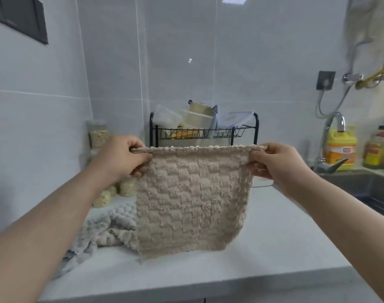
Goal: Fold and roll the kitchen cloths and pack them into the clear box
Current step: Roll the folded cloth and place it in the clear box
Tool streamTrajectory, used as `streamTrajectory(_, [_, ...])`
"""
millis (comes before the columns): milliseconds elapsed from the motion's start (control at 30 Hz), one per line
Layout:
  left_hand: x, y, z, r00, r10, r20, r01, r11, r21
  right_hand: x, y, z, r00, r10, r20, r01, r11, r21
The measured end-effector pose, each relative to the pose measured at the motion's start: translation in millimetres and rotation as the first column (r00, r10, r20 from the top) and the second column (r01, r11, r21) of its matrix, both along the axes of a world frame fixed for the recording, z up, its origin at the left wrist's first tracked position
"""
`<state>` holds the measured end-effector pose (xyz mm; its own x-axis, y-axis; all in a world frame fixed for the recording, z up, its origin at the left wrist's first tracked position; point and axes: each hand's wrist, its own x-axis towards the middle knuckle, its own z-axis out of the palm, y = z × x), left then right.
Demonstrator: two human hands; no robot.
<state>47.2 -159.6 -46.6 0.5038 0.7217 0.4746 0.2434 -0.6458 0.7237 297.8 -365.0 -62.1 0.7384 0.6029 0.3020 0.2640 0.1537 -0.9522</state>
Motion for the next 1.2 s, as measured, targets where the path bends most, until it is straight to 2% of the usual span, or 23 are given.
streamTrajectory(233, [92.0,34.4,-20.8,0.995,-0.056,0.085,0.075,0.969,-0.236,77.3,25.3,-23.8,0.994,-0.060,-0.087,0.062,0.998,0.017])
streamTrajectory(367, [113.1,42.2,-20.0,0.977,-0.049,0.208,0.101,0.963,-0.251,102.9,34.0,-22.9,0.986,-0.048,-0.160,0.060,0.996,0.068])
streamTrajectory(533, [100.1,15.5,-14.5,0.942,-0.118,0.315,0.202,0.947,-0.249,103.6,8.7,-13.7,0.976,0.062,-0.207,-0.021,0.981,0.193])
streamTrajectory(633, [75.9,-7.0,-33.6,0.968,-0.159,0.197,0.202,0.953,-0.226,92.6,-15.1,-26.9,0.968,0.122,-0.220,-0.096,0.987,0.125])
streamTrajectory(733, [50.4,-24.0,-77.4,0.979,-0.184,-0.085,0.170,0.974,-0.147,82.8,-37.8,-62.7,0.978,0.143,-0.152,-0.157,0.984,-0.079])
streamTrajectory(833, [30.5,-32.8,-127.8,0.923,-0.186,-0.336,0.156,0.981,-0.113,74.0,-53.9,-108.9,0.989,0.141,-0.049,-0.149,0.941,-0.303])
streamTrajectory(1000, [17.8,-43.3,-167.9,0.795,-0.275,-0.540,0.211,0.961,-0.178,57.0,-71.5,-149.9,0.948,0.240,0.209,-0.064,0.787,-0.613])
streamTrajectory(1067, [18.3,-43.1,-165.6,0.793,-0.295,-0.533,0.234,0.955,-0.181,56.1,-73.9,-145.3,0.944,0.253,0.210,-0.056,0.753,-0.656])
streamTrajectory(1167, [29.8,-35.5,-160.4,0.893,-0.238,-0.381,0.211,0.971,-0.112,52.3,-68.4,-135.1,0.949,0.199,0.244,0.004,0.767,-0.642])
streamTrajectory(1200, [36.2,-34.7,-160.3,0.901,-0.232,-0.367,0.217,0.973,-0.082,49.5,-63.2,-135.6,0.937,0.200,0.286,0.038,0.756,-0.653])
